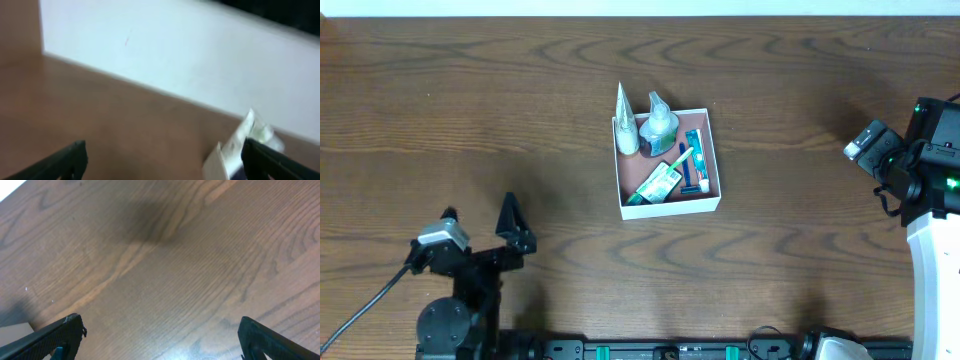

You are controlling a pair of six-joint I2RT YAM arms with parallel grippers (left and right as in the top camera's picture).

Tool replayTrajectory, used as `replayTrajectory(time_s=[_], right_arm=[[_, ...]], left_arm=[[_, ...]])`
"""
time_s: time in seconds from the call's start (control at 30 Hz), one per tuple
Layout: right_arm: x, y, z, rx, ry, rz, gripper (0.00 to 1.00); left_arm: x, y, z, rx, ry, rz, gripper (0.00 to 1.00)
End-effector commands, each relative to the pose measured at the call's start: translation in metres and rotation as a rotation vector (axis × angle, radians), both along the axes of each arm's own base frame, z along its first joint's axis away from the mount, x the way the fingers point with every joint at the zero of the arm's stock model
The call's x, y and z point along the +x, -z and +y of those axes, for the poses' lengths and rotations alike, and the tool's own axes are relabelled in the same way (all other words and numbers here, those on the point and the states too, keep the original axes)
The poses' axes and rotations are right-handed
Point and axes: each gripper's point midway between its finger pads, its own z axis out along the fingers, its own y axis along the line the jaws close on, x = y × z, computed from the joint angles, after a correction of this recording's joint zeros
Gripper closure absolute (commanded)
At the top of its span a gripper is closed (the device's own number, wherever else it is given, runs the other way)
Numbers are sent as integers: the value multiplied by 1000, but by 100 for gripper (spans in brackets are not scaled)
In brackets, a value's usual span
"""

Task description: Pack container

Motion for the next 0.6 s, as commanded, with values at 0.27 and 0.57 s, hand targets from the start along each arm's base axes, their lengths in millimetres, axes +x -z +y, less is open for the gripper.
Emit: replayTrajectory(time_s=[0.27,0.57], right_arm=[[-1,-5,-5,-12,18,-11,1],[-1,-5,-5,-12,18,-11,1]], left_arm=[[25,61,-16,-2,102,-96,2],[28,127,-16,23,101,100,2]])
